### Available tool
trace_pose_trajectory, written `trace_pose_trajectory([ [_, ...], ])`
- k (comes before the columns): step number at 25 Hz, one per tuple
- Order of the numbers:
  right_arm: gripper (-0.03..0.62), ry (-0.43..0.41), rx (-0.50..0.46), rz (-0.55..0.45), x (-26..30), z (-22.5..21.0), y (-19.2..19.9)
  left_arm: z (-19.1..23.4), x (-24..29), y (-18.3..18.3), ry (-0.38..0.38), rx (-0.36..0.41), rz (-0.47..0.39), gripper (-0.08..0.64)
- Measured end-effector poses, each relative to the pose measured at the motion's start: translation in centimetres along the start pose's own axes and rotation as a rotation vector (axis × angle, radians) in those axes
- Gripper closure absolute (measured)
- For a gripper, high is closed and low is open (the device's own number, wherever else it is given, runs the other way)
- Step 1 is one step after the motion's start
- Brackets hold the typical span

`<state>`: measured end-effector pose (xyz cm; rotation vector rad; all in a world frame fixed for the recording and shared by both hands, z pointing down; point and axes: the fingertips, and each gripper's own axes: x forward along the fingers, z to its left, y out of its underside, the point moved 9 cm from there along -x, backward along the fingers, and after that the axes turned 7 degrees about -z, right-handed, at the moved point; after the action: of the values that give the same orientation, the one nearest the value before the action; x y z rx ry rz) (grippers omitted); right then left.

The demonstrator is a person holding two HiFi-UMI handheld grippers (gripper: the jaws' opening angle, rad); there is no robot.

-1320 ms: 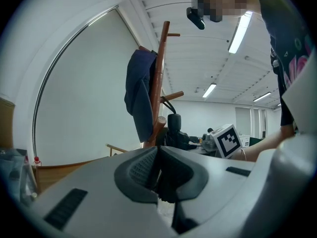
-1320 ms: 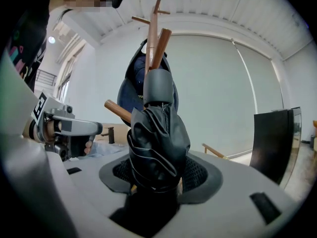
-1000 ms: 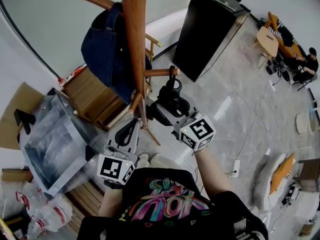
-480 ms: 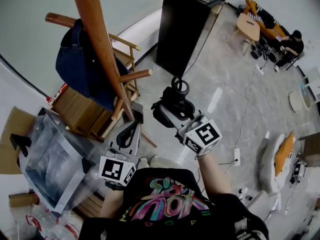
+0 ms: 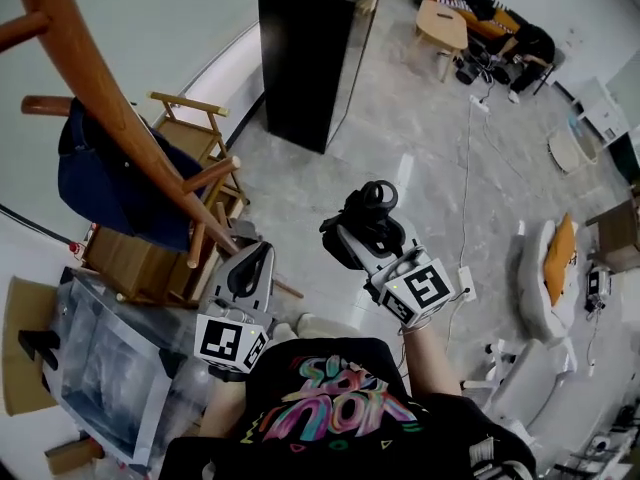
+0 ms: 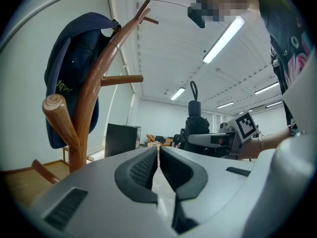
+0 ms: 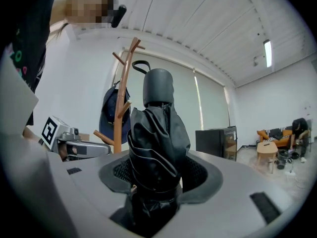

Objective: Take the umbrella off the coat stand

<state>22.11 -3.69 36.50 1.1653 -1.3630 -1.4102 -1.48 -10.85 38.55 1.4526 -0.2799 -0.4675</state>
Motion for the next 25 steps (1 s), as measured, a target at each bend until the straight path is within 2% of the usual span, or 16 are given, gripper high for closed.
trace_pose_trajectory([
  [6, 0.347, 0.112, 0.003, 0.023, -3.8, -0.5, 0.3, -0.4, 1.1, 0.2, 0.06, -0.004, 0.009, 0.526],
  [11, 0.347, 0.176, 0.037, 0.035, -6.2, -0.4, 1.0, -0.7, 1.5, 0.2, 0.081, -0.005, 0.015, 0.526],
  [25, 0.347, 0.189, 0.026, 0.049, -7.3, 0.6, 1.5, -0.1, 0.6, 0.2, 0.058, 0.0, 0.017, 0.526],
])
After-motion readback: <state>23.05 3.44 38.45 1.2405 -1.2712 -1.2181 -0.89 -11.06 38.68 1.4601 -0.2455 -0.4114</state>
